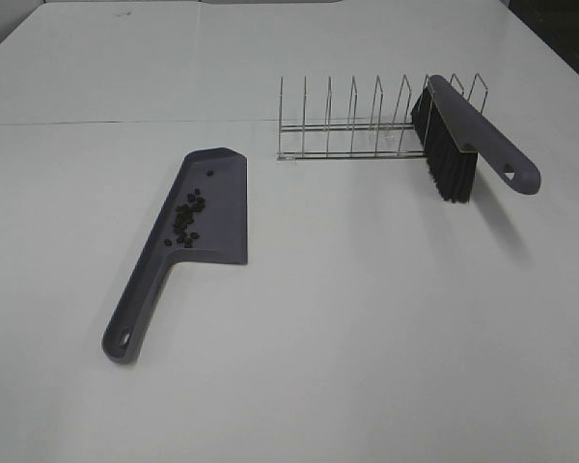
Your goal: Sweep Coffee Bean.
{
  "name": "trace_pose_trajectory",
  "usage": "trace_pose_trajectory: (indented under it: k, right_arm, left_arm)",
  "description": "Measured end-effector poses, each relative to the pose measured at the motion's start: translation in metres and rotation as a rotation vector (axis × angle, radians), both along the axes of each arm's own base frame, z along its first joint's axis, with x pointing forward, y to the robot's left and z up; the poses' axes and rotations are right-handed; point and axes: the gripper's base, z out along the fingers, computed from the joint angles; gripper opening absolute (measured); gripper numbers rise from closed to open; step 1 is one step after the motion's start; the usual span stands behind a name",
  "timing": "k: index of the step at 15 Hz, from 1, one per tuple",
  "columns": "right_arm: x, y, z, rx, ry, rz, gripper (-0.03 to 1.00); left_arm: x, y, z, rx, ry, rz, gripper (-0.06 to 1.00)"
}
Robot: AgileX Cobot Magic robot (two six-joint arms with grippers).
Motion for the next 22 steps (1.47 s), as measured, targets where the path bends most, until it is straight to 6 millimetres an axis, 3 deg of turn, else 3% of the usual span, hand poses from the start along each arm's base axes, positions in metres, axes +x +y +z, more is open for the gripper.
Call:
trace_pose_trajectory:
  k: [3,22]
  right_arm:
    - [-0.0044,0.0001,-0.0001,0.005,-0.028,-0.004,0.80]
    - [-0.0044,0.0004,-0.0001,0.007,-0.028,-0.005,0.80]
  left_arm:
    - [-0.0024,-0.0002,-0.0001,-0.002,-0.023,0.092,0.75]
    - [-0.0024,-0.0002,-0.0001,-0.002,-0.023,0.092,0.76]
